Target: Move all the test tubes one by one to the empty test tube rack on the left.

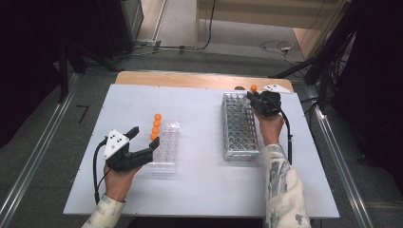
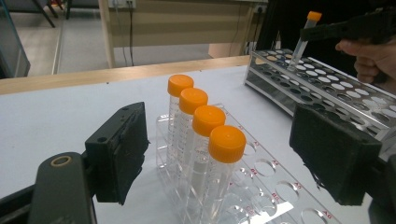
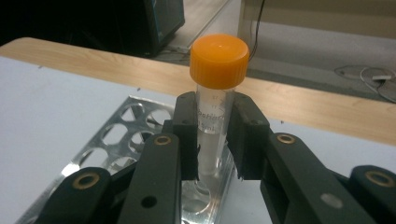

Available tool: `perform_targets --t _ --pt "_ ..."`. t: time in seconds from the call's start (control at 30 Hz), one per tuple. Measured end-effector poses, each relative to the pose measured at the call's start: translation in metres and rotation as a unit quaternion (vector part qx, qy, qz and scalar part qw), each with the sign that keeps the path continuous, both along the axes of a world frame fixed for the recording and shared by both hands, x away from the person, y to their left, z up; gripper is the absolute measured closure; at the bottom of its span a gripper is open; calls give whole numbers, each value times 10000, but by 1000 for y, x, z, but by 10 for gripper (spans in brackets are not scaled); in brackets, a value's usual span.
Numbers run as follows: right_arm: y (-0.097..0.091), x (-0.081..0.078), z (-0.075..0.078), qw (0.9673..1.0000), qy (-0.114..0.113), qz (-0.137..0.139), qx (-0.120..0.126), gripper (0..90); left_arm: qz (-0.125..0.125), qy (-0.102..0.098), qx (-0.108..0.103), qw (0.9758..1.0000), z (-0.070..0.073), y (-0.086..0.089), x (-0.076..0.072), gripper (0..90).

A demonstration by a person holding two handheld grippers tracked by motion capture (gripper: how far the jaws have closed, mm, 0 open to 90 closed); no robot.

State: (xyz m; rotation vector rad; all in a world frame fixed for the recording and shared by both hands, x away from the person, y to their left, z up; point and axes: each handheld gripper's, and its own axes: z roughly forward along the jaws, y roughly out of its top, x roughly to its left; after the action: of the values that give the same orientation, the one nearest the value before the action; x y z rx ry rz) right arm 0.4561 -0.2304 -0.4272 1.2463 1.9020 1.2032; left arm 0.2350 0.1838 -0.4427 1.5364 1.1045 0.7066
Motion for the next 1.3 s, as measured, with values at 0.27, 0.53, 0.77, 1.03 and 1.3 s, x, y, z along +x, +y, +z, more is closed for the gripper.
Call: perform_targets --t 0.27,0.53,0.77,1.03,1.3 --pt "2 -8 24 9996 -271 22 -43 720 2 -21 19 10000 1 0 -1 194" --pt "1 -23 39 9993 -338 141 21 721 4 -61 41 10000 2 -2 -2 194" --pt "5 -48 48 9981 -371 474 144 721 -10 -47 114 9999 2 -5 -3 194" --pt "13 -77 47 9950 -277 923 272 721 -120 -40 75 9999 4 -12 -5 195" --pt "33 -102 41 9894 -287 1395 300 722 -195 -72 38 9998 7 -15 -8 197"
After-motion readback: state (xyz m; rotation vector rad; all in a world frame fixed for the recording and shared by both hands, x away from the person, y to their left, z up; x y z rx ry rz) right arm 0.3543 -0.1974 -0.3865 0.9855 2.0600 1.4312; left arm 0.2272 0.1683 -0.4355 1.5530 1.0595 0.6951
